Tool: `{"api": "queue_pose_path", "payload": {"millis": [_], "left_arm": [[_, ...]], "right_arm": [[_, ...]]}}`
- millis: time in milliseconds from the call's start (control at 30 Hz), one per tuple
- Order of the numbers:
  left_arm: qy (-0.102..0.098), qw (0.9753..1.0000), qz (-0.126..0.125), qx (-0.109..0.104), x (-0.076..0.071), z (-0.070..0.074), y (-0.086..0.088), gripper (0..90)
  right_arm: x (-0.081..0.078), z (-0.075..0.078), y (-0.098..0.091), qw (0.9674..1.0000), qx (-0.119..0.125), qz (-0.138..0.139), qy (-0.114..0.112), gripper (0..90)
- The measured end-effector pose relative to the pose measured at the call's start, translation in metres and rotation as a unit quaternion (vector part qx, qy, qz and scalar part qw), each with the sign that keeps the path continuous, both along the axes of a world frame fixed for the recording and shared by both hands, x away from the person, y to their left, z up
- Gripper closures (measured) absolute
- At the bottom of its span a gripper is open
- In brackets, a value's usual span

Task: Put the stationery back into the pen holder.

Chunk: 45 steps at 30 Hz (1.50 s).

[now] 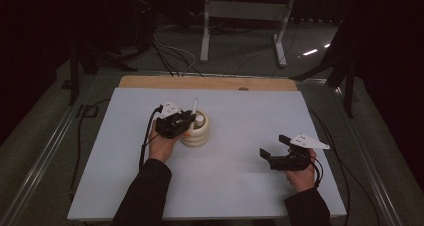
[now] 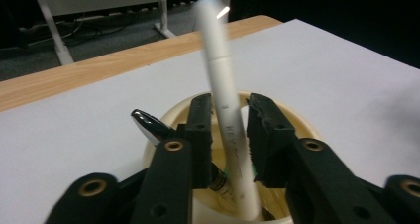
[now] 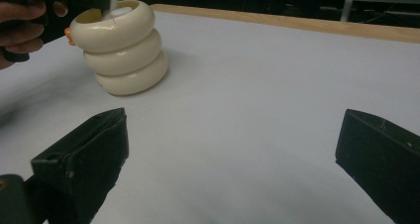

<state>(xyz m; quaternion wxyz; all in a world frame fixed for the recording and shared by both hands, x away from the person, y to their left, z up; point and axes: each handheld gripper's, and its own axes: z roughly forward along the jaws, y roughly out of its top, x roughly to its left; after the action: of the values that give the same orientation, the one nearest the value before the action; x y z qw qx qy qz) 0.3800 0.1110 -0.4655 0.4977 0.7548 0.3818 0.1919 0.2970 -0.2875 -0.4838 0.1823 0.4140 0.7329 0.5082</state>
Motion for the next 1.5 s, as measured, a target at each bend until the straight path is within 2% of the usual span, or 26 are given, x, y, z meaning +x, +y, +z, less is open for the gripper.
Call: {"api": "queue_pose_path", "payload": {"millis": [200, 567, 600, 667, 733, 900, 1067, 1267, 1500], "left_arm": [[0.004, 0.9999, -0.015, -0.001, -0.001, 0.001, -0.002, 59.4], [0.001, 0.9997, -0.022, -0.009, -0.005, 0.008, -0.004, 31.9], [-0.001, 0.9998, -0.019, -0.009, -0.006, 0.01, -0.004, 31.9], [-0.003, 0.9999, -0.015, -0.006, -0.007, 0.013, -0.003, 25.5], [-0.004, 1.0, -0.001, -0.002, -0.008, 0.015, -0.001, 18.1], [-0.007, 0.9997, 0.025, -0.001, -0.009, 0.018, 0.011, 12.0], [0.004, 0.9988, 0.046, 0.013, -0.01, 0.021, 0.021, 2.7], [0.017, 0.9973, 0.062, 0.036, -0.014, 0.022, 0.033, 0.4], [0.021, 0.9958, 0.082, 0.036, -0.022, 0.027, 0.051, 0.3]], "right_arm": [[0.0, 0.0, 0.0, 1.0, -0.001, 0.0, 0.0, 0.4], [0.0, 0.0, 0.0, 1.0, 0.0, 0.0, 0.0, 0.4], [0.0, 0.0, 0.0, 1.0, 0.0, 0.0, 0.0, 0.4], [0.0, 0.0, 0.0, 1.0, 0.0, 0.0, 0.0, 0.4], [0.0, 0.0, 0.0, 1.0, 0.0, 0.0, 0.0, 0.4], [0.0, 0.0, 0.0, 1.0, 0.0, 0.0, 0.0, 0.4], [0.0, 0.0, 0.0, 1.0, 0.0, 0.0, 0.0, 0.4], [0.0, 0.0, 0.0, 1.0, 0.0, -0.001, 0.0, 0.4], [-0.001, 0.0, -0.001, 1.0, 0.001, -0.002, -0.001, 0.4]]}}
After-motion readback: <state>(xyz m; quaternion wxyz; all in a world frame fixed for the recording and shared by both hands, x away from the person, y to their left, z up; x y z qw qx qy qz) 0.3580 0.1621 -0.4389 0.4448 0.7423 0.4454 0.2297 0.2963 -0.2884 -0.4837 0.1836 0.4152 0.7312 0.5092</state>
